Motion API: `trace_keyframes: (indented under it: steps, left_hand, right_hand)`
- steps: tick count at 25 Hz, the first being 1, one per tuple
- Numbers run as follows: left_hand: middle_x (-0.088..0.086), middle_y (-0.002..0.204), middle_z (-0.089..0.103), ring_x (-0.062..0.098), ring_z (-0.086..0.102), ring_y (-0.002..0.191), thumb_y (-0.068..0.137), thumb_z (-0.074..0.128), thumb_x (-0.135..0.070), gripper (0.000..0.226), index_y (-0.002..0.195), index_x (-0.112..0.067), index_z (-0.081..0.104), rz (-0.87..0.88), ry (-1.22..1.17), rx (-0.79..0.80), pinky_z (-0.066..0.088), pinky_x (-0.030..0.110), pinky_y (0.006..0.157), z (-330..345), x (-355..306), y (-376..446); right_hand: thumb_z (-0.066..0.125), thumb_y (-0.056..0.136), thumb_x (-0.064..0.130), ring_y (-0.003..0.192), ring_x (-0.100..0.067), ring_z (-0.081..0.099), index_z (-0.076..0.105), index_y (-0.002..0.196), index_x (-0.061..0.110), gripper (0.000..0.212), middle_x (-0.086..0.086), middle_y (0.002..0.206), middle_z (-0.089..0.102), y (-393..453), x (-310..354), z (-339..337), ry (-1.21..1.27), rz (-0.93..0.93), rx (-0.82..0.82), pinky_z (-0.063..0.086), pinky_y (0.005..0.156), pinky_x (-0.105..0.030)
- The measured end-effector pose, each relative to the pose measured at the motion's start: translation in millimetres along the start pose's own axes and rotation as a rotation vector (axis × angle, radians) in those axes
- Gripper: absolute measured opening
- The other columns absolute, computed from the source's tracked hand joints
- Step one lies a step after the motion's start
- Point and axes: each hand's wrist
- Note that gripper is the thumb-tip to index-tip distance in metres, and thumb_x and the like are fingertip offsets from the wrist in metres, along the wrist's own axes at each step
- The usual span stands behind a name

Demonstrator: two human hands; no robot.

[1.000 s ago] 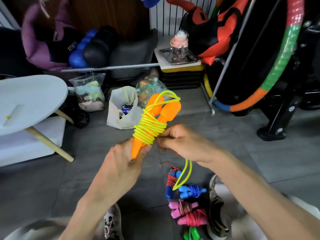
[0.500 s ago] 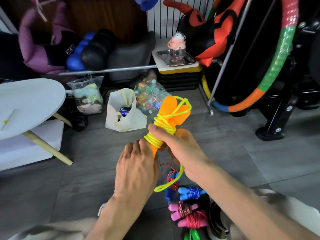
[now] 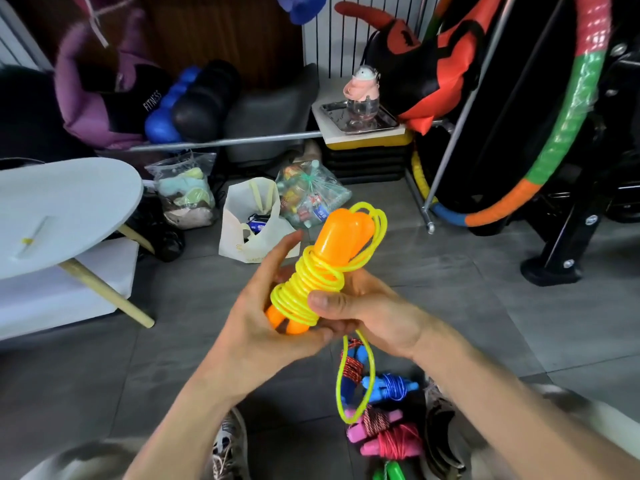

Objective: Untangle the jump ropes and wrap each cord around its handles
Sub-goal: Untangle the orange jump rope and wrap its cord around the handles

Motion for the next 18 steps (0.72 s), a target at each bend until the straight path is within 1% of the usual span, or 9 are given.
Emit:
trace_keyframes:
  steps: [2, 3, 7, 10, 11, 13, 16, 17, 18]
  left_hand:
    - [-0.004, 0.094, 0.070, 0.013, 0.069, 0.077, 0.060, 0.074, 0.014, 0.082, 0.125, -0.032, 0.055, 0.067, 0.146, -0.054, 0.055, 0.025, 0.064, -5, -1, -3]
    - [-0.004, 0.090, 0.071, 0.013, 0.069, 0.075, 0.058, 0.072, 0.011, 0.075, 0.117, -0.032, 0.059, 0.065, 0.144, -0.060, 0.055, 0.026, 0.063, -7, -2, -4]
    - [0.011, 0.085, 0.072, 0.028, 0.073, 0.070, 0.075, 0.065, 0.022, 0.061, 0.119, -0.018, 0.055, -0.019, -0.075, -0.103, 0.058, 0.033, 0.056, 6, -2, -1]
    - [0.006, 0.081, 0.073, 0.025, 0.072, 0.062, 0.082, 0.066, 0.011, 0.053, 0.121, -0.021, 0.052, -0.009, -0.053, -0.233, 0.056, 0.029, 0.051, 12, -4, 0]
    - [0.002, 0.080, 0.073, 0.023, 0.072, 0.061, 0.082, 0.067, 0.008, 0.056, 0.125, -0.024, 0.051, -0.005, 0.010, -0.296, 0.056, 0.030, 0.051, 10, -2, -1]
    - [-0.002, 0.073, 0.070, 0.020, 0.068, 0.056, 0.080, 0.066, 0.004, 0.067, 0.133, -0.029, 0.044, 0.021, 0.315, -0.386, 0.056, 0.036, 0.053, 7, 6, 1]
    - [0.003, 0.057, 0.062, 0.030, 0.055, 0.041, 0.072, 0.064, 0.003, 0.083, 0.144, -0.020, 0.031, 0.121, 0.861, -0.360, 0.047, 0.034, 0.040, 20, 13, 0]
    - [0.004, 0.058, 0.062, 0.030, 0.054, 0.039, 0.072, 0.067, 0.002, 0.085, 0.145, -0.019, 0.028, 0.126, 0.898, -0.397, 0.045, 0.033, 0.039, 19, 12, 3]
    - [0.004, 0.062, 0.064, 0.029, 0.056, 0.042, 0.074, 0.070, -0.002, 0.085, 0.144, -0.025, 0.028, 0.110, 0.836, -0.349, 0.046, 0.033, 0.041, 18, 10, 5]
  right_hand:
    - [0.069, 0.071, 0.044, 0.059, -0.008, 0.057, 0.068, 0.090, 0.027, 0.025, 0.007, 0.071, 0.066, -2, 6, 2, -0.071, 0.020, 0.016, 0.044, 0.060, -0.017]
    - [0.070, 0.072, 0.048, 0.059, -0.004, 0.054, 0.067, 0.087, 0.028, 0.025, 0.010, 0.069, 0.062, -2, 8, 2, -0.122, 0.018, 0.013, 0.043, 0.056, -0.017]
    - [0.069, 0.078, 0.056, 0.086, -0.026, 0.071, 0.070, 0.099, 0.013, 0.049, -0.006, 0.093, 0.075, 2, 9, 0, -0.336, -0.020, -0.199, 0.054, 0.083, -0.050]
    - [0.064, 0.082, 0.062, 0.081, -0.026, 0.071, 0.074, 0.092, 0.012, 0.052, -0.007, 0.085, 0.075, 2, 11, 2, -0.555, -0.066, -0.345, 0.054, 0.076, -0.049]
    - [0.062, 0.084, 0.062, 0.075, -0.022, 0.069, 0.075, 0.089, 0.013, 0.051, -0.006, 0.082, 0.074, 2, 10, 3, -0.616, -0.078, -0.356, 0.054, 0.071, -0.045]
    - [0.062, 0.082, 0.063, 0.067, -0.017, 0.063, 0.075, 0.088, 0.015, 0.051, -0.007, 0.079, 0.073, 4, 8, 5, -0.640, -0.033, -0.388, 0.054, 0.068, -0.042]
    - [0.065, 0.070, 0.074, 0.073, -0.020, 0.057, 0.070, 0.088, 0.004, 0.072, -0.025, 0.091, 0.068, 6, 2, 12, -0.366, 0.072, -0.440, 0.050, 0.077, -0.055]
    - [0.067, 0.072, 0.071, 0.072, -0.017, 0.057, 0.069, 0.084, 0.003, 0.069, -0.025, 0.087, 0.068, 6, 1, 10, -0.308, 0.068, -0.461, 0.050, 0.075, -0.053]
    - [0.068, 0.078, 0.061, 0.069, -0.009, 0.058, 0.070, 0.078, 0.005, 0.056, -0.017, 0.077, 0.070, 5, 2, 7, -0.281, 0.044, -0.463, 0.052, 0.067, -0.045]
Point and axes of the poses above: each hand's wrist, its own y-axis towards the middle knuckle, its own z-axis out of the palm, x = y × z
